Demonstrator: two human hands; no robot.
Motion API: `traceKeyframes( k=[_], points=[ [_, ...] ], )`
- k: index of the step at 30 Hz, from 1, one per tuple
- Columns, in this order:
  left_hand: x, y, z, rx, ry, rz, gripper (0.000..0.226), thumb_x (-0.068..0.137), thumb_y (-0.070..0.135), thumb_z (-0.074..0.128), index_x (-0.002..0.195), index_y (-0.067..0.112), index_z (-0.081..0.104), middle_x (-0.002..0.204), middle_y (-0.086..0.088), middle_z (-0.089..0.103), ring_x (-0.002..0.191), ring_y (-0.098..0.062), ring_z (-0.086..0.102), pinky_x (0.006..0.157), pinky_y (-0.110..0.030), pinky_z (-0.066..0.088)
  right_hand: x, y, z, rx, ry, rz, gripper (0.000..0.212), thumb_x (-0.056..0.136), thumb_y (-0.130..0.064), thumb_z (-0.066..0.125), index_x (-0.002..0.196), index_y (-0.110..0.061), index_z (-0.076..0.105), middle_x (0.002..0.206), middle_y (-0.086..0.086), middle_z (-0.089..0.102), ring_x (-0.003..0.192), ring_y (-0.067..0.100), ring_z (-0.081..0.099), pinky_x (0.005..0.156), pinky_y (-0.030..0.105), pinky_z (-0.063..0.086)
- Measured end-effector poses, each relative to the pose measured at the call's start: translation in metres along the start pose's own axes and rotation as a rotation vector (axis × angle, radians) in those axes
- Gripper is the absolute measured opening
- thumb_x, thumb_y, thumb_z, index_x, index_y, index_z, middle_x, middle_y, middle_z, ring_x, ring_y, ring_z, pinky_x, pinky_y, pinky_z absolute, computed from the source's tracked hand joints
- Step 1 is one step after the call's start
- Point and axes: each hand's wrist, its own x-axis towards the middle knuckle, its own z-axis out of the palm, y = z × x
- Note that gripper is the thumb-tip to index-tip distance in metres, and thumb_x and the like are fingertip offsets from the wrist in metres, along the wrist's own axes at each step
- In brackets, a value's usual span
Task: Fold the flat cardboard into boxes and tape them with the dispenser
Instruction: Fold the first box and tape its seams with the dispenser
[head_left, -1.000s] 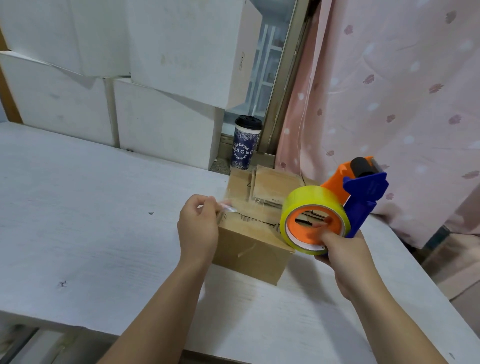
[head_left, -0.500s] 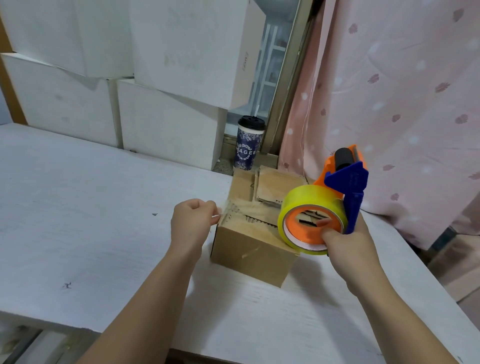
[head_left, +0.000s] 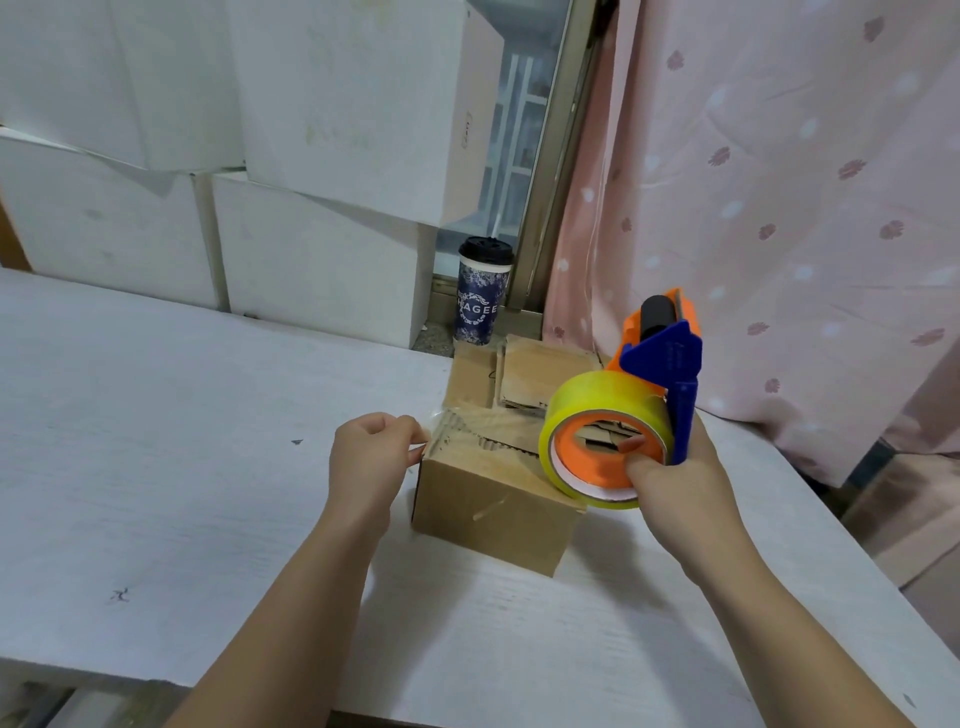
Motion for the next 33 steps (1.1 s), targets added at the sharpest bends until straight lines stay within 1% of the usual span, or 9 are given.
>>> traceKeyframes(
  k=[3,8,12,14,17,21,26,30,33],
  points=[
    [-0.003,-0.003,-0.001,0.045,-0.034,-0.004,0.020,0.082,0.007,0.056,0.066,-0.006,0.054,0.067,-0.011,0.054,0.062,-0.016,0.057,0.067,-0.027,0.042,0.001,0.000,0.001,-0.006,-0.001,-0.001,0.052,0.088,-0.004,0.055,0.115,-0.045,0.036,0.096,-0.024,0.051,0.085,0.002,0.051,0.057,0.016,0.038],
    [-0.004,-0.003,0.003,0.087,-0.105,-0.068,0.042,0.085,0.013,0.053,0.058,0.019,0.022,0.054,0.002,0.022,0.053,-0.015,0.019,0.044,-0.021,0.017,0.002,0.002,0.001,-0.007,0.004,-0.006,0.051,0.089,-0.005,0.055,0.116,-0.045,0.037,0.096,-0.024,0.051,0.085,0.001,0.051,0.057,0.015,0.037],
    [0.000,-0.003,-0.006,0.184,-0.183,-0.103,0.016,0.086,0.014,0.057,0.077,0.016,0.044,0.079,-0.002,0.047,0.071,-0.022,0.044,0.061,-0.030,0.033,0.002,0.002,0.000,-0.010,0.008,-0.010,0.051,0.089,-0.004,0.054,0.115,-0.044,0.037,0.095,-0.024,0.050,0.083,0.000,0.050,0.057,0.014,0.037],
    [-0.004,-0.001,-0.008,0.198,-0.158,0.027,0.024,0.089,0.002,0.052,0.105,0.021,0.052,0.108,0.004,0.054,0.101,-0.018,0.056,0.076,-0.028,0.045,0.003,0.001,0.000,-0.017,0.005,-0.010,0.050,0.089,-0.004,0.054,0.114,-0.044,0.036,0.093,-0.024,0.049,0.082,0.001,0.050,0.057,0.015,0.037],
    [-0.018,-0.002,-0.002,0.063,-0.124,0.227,0.026,0.097,0.011,0.048,0.115,0.026,0.059,0.111,0.015,0.061,0.109,-0.003,0.059,0.088,-0.019,0.047,0.004,0.002,0.000,-0.021,-0.001,-0.004,0.048,0.089,-0.005,0.054,0.112,-0.043,0.036,0.091,-0.024,0.049,0.081,0.001,0.050,0.057,0.016,0.036],
    [-0.034,-0.016,0.010,0.253,-0.177,0.293,0.046,0.095,0.041,0.049,0.140,0.032,0.044,0.124,0.027,0.046,0.113,0.009,0.043,0.082,-0.002,0.029,0.005,0.003,0.000,-0.010,-0.010,0.005,0.046,0.090,-0.005,0.054,0.110,-0.042,0.036,0.092,-0.023,0.048,0.082,0.002,0.050,0.057,0.015,0.036],
    [-0.034,-0.013,0.012,0.368,-0.164,0.312,0.056,0.092,0.041,0.052,0.145,0.031,0.035,0.107,0.025,0.050,0.077,0.031,0.043,0.059,0.006,0.034,0.007,0.004,0.001,-0.010,-0.026,0.026,0.051,0.090,-0.006,0.055,0.131,-0.033,0.041,0.112,-0.006,0.054,0.099,0.017,0.053,0.059,0.016,0.038],
    [-0.038,-0.009,0.009,0.331,-0.177,0.261,0.067,0.088,0.043,0.058,0.145,0.041,0.023,0.116,0.027,0.039,0.090,0.017,0.051,0.070,-0.002,0.037,0.006,0.003,0.000,0.002,-0.030,0.032,0.056,0.090,-0.006,0.055,0.136,-0.032,0.038,0.115,-0.006,0.051,0.101,0.017,0.050,0.059,0.015,0.037],
    [-0.037,-0.013,0.008,0.297,-0.087,0.249,0.051,0.080,0.046,0.065,0.120,0.039,0.035,0.131,0.017,0.035,0.112,-0.016,0.052,0.083,-0.028,0.044,0.006,0.003,0.000,0.003,-0.041,0.031,0.054,0.089,-0.006,0.055,0.133,-0.033,0.039,0.117,-0.004,0.053,0.103,0.017,0.052,0.059,0.016,0.039]
  ],
)
